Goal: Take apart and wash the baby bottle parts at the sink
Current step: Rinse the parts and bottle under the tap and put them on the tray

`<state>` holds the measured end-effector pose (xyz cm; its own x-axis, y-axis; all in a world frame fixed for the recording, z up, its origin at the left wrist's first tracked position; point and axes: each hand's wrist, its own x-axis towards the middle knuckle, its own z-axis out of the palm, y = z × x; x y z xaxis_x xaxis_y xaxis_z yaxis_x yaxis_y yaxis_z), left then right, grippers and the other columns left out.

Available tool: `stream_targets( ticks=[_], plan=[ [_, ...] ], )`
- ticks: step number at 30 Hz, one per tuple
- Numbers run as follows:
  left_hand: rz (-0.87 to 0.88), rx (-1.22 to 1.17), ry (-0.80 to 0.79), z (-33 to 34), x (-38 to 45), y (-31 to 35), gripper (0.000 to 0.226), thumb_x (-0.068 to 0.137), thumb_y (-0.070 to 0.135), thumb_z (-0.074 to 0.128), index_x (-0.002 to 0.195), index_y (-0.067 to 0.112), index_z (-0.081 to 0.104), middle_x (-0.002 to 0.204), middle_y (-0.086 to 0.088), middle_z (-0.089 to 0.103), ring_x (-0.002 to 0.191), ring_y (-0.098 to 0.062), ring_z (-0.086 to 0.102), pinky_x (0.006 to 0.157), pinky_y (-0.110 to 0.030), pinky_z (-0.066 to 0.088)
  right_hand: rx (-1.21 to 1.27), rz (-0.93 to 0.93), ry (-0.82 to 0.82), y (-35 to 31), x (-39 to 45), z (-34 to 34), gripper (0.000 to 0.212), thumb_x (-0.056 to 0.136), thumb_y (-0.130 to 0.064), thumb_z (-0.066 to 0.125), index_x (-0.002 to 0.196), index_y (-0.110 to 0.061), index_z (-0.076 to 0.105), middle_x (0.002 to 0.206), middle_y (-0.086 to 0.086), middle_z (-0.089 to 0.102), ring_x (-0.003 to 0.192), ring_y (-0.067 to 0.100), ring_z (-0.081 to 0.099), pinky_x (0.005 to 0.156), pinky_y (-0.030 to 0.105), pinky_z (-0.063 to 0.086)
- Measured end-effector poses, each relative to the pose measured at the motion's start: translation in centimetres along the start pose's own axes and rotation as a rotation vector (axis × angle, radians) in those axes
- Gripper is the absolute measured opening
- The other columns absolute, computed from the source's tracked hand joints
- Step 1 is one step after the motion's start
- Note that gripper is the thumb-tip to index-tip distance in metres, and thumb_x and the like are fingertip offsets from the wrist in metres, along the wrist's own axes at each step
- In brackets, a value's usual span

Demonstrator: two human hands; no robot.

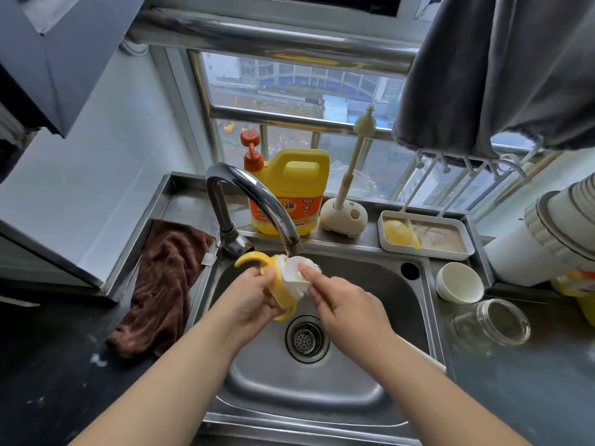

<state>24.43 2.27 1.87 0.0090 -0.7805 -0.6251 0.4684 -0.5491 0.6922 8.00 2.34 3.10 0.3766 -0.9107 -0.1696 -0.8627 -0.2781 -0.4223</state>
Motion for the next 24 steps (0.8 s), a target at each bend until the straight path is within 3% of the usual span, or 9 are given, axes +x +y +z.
stream_targets(
  ticks=[2,6,10,14,16,20,24],
  plan=[
    [0.015,0.112,-0.031,-0.1,-0.2,-0.6,0.012,0.097,0.008,0.046,0.098,0.011,0.058,0.083,-0.01,0.066,0.067,-0.019,0.063,0.064,-0.031,0.048,-0.033,-0.007,-0.008,-0.4,-0.1,0.1,0.044,0.1,-0.043,0.03,0.141,-0.056,0.023,0.099,-0.005,0.056,0.095,0.02,0.057,0.071,0.032,0.042],
    [0.12,0.203,-0.113,-0.3,-0.8,-1.1,0.012,0.095,0.002,0.047,0.098,0.009,0.056,0.087,-0.01,0.072,0.079,-0.019,0.07,0.084,-0.038,0.049,0.068,0.109,-0.012,0.8,1.5,-0.3,0.041,0.1,-0.044,0.03,0.14,-0.054,0.028,0.117,-0.003,0.061,0.109,0.022,0.055,0.081,0.035,0.046],
    [0.224,0.36,-0.117,-1.3,-0.8,-0.8,0.016,0.098,0.009,0.045,0.104,0.016,0.058,0.085,0.003,0.073,0.084,-0.011,0.069,0.092,-0.033,0.045,0.054,-0.007,-0.039,0.0,0.4,-0.6,0.04,0.1,-0.042,0.034,0.138,-0.054,0.032,0.112,-0.007,0.062,0.105,0.017,0.056,0.081,0.033,0.045],
    [0.208,0.42,-0.157,-1.3,-1.1,-1.0,0.018,0.098,0.01,0.044,0.105,0.02,0.057,0.092,0.001,0.07,0.085,-0.014,0.07,0.099,-0.035,0.043,0.116,0.107,-0.011,1.1,1.8,-0.6,0.039,0.099,-0.043,0.035,0.137,-0.054,0.035,0.116,-0.005,0.064,0.107,0.019,0.056,0.082,0.034,0.047],
    [0.201,0.424,-0.17,-1.6,-0.9,-1.1,0.018,0.098,0.012,0.045,0.107,0.02,0.058,0.087,0.0,0.072,0.088,-0.016,0.069,0.101,-0.038,0.041,0.16,0.046,-0.016,0.7,1.4,-0.7,0.04,0.099,-0.04,0.039,0.136,-0.054,0.037,0.114,-0.006,0.065,0.103,0.018,0.057,0.081,0.033,0.047],
    [0.157,0.401,-0.167,-1.8,-0.7,-1.0,0.018,0.097,0.014,0.048,0.108,0.015,0.062,0.088,-0.007,0.072,0.087,-0.025,0.067,0.1,-0.05,0.042,0.172,-0.027,0.05,0.2,0.9,-1.2,0.04,0.099,-0.039,0.04,0.136,-0.053,0.038,0.112,-0.009,0.063,0.103,0.015,0.057,0.08,0.032,0.046],
    [0.121,0.401,-0.2,-1.0,-0.6,-1.1,0.019,0.086,0.024,0.059,0.1,0.012,0.067,0.083,-0.006,0.07,0.075,-0.023,0.067,0.091,-0.047,0.049,0.031,-0.035,0.049,-0.3,2.0,-1.3,0.041,0.1,-0.043,0.033,0.139,-0.053,0.031,0.103,-0.008,0.058,0.099,0.016,0.055,0.075,0.031,0.041]
  ],
)
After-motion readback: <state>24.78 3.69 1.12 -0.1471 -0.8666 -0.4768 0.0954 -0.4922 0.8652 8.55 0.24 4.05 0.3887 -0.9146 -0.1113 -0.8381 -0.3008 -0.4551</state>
